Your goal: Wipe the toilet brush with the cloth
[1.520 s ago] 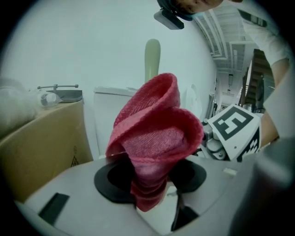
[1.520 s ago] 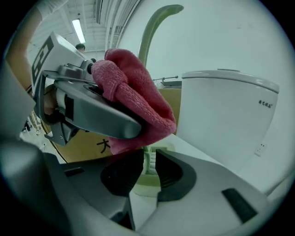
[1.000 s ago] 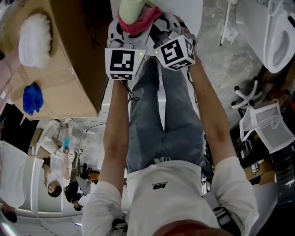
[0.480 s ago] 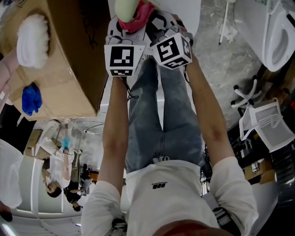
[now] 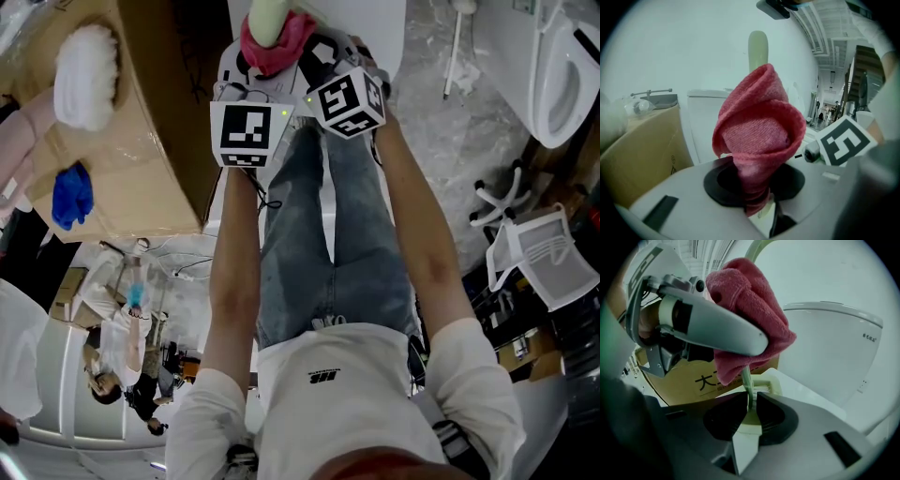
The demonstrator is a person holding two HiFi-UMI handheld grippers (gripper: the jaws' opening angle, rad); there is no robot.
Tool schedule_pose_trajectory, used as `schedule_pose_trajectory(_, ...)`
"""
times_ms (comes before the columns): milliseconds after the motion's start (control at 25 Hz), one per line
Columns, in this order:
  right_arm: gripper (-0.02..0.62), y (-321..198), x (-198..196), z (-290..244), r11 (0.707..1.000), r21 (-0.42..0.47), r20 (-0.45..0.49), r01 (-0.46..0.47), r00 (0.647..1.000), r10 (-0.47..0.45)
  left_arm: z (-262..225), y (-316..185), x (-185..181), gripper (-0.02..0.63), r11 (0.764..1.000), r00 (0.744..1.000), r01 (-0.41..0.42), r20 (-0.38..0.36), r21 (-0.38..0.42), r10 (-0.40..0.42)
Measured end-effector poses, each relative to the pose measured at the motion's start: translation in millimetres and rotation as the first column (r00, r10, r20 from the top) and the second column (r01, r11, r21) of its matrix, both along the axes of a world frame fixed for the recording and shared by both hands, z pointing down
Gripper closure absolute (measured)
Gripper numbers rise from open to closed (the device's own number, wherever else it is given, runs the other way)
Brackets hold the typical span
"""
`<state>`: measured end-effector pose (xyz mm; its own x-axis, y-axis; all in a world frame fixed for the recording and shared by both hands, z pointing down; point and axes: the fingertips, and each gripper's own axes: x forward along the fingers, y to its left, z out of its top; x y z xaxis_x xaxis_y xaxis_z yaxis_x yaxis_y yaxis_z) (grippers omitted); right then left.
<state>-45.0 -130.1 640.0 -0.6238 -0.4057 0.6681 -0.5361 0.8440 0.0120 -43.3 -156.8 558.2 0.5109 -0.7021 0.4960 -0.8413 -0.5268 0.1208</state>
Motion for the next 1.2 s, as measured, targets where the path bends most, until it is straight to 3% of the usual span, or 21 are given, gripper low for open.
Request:
schedule_pose_trajectory(800, 0.538, -0.4, -0.4, 0.1, 1.0, -0.014, -0.01, -0.006, 1.0, 0.006, -117.4, -25.5, -0.8, 0.464, 0.994, 0.996, -0.026, -0.084, 0.104, 0.035)
schedule_pose_trajectory(1000, 0.54, 0.1, -1.0, 1.3, 1.0, -0.017, -0.009, -0.009, 1.0, 0.009, -133.8, -36.3, -1.3, 0.436, 0.992, 0.993, -0.046, -0.103, 0.119, 0.059)
schedule_pose_trajectory(1200, 0.541, -0.5, -2.6, 1.0, 1.0, -0.01, -0.009, -0.007, 1.0, 0.007, -132.0, -33.9, -5.2, 0.449, 0.989, 0.994, -0.044, -0.097, 0.141, 0.058)
